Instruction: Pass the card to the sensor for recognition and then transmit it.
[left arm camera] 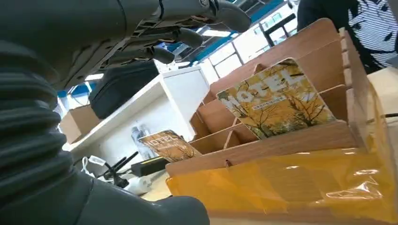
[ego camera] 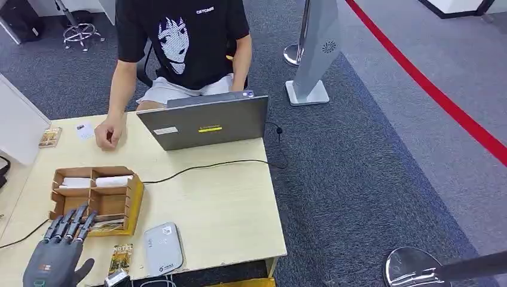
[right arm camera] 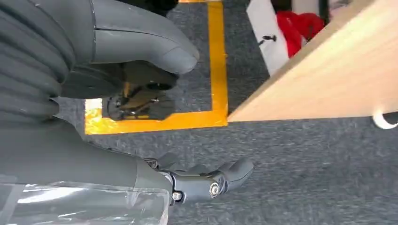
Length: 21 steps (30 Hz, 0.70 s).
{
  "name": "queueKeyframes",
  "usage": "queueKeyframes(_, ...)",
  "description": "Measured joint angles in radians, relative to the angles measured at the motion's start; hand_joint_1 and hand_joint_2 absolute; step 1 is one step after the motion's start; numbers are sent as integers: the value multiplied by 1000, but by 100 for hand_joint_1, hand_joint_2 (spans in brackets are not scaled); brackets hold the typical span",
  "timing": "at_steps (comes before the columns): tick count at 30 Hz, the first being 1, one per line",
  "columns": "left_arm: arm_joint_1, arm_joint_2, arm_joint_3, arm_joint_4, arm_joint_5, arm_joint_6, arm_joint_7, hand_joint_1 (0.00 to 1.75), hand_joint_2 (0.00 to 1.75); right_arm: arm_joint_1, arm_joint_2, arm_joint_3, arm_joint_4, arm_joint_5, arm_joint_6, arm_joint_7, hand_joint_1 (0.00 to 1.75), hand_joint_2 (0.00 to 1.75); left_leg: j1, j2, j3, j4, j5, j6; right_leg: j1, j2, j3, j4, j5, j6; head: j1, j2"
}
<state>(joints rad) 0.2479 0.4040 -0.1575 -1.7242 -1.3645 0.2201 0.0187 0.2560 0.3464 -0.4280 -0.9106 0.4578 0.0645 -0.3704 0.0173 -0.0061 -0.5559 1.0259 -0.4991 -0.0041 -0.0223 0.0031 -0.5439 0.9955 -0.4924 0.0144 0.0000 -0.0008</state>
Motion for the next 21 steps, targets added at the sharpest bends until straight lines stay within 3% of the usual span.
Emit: queueKeyframes(21, -81, -79, 78, 88, 3, -8, -29, 0, 175, -12, -1, 58, 2, -6, 0, -31, 0, 175, 0, 0, 0, 0, 0, 0, 0, 0, 0, 0, 0, 0, 0, 0)
